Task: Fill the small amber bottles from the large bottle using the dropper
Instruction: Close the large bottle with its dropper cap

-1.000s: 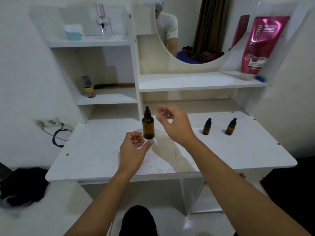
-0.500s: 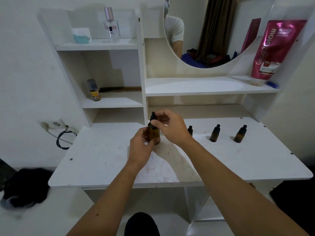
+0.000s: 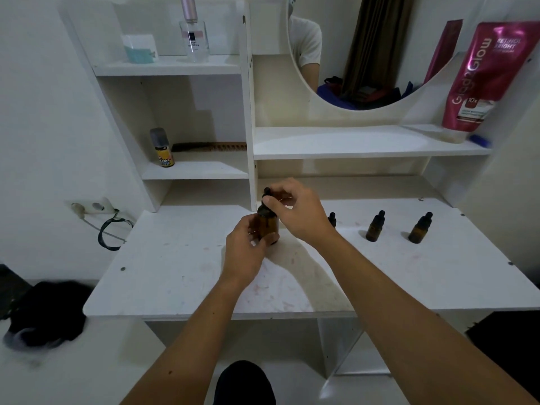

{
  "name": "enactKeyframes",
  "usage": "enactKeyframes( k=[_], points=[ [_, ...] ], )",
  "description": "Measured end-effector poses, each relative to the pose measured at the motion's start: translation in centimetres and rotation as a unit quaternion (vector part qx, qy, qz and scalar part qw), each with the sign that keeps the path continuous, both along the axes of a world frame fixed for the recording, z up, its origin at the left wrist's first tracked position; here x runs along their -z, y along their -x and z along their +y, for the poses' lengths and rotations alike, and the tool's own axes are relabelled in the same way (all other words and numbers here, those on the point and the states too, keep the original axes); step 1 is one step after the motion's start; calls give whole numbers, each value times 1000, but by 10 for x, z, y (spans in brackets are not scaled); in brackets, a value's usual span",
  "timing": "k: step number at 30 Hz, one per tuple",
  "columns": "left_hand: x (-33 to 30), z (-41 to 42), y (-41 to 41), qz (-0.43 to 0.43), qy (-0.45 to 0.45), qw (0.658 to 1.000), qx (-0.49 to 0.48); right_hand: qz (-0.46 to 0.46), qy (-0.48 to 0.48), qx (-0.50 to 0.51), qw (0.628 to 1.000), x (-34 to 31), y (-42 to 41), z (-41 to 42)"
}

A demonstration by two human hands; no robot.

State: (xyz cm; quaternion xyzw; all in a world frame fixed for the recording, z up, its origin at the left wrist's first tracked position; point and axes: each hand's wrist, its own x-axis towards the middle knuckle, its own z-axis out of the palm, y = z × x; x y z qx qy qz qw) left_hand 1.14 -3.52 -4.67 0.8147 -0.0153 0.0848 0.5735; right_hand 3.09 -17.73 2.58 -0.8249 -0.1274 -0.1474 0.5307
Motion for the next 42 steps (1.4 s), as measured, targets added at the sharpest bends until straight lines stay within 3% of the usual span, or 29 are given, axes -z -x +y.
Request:
enactKeyframes(
  k=[3,15,27,42],
  points=[
    [1,0,1,2,2,1000,4,42,-29,8,999,-2,-2,0],
    [0,-1,0,3,1,1000,4,4,-4,-10,1000,3,-2,-7],
    [3,0,-1,-8,1,1000,8,31,-21,9,999,5,-1,-8],
    [4,0,-3,0,1,1000,7,62,4,-68,996,2,-8,-10]
  ],
)
